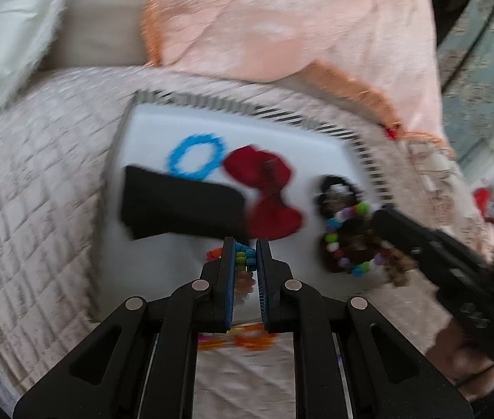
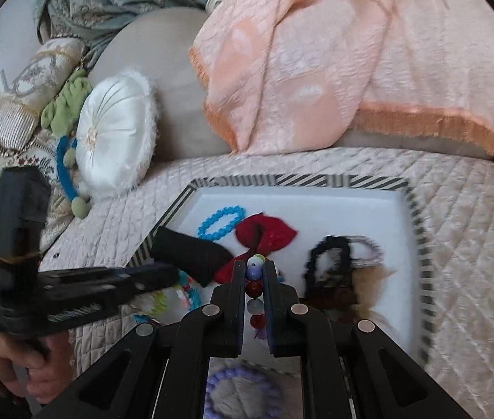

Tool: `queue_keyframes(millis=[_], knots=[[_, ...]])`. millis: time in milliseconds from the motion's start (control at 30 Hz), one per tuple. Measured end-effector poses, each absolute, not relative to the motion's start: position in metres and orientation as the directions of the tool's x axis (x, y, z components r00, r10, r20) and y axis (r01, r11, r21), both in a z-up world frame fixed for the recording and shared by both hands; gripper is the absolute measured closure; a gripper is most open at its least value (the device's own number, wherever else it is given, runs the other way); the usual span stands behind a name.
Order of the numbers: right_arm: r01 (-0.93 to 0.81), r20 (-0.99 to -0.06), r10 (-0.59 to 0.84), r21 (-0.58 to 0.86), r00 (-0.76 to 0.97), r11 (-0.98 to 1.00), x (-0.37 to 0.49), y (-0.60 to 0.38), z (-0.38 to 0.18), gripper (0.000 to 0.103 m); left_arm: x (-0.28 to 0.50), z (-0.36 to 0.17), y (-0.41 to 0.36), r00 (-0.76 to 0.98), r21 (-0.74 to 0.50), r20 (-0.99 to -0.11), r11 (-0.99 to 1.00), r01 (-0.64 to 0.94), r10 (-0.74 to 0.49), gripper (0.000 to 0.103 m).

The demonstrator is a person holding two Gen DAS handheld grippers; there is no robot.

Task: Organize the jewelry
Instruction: 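Carry both bracelets into the tray and open both tools to release them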

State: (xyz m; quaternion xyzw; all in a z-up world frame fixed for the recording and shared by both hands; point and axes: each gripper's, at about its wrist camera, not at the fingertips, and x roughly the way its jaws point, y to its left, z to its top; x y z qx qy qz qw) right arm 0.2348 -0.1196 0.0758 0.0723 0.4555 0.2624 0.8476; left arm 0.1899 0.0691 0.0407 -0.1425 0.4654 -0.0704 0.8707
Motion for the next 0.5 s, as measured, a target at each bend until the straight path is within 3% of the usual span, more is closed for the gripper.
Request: queue_keyframes(millis=[200, 500], knots=[[-0.379, -0.710, 0.570, 0.435, 0.413, 0.817, 0.240, -0.100, 0.068, 0.094, 0.188, 0.034, 0.076, 0.559, -0.245, -0.810, 0.968, -0.047, -0.178, 0.093], [-0.244, -0.794, 0.509, 0.449, 0.332, 0.860, 0.258, -0.112, 0.018, 0.094, 0.194, 0.021, 0.081, 0.542, -0.182, -0.834, 0.979, -0.087, -0.107, 0.093]])
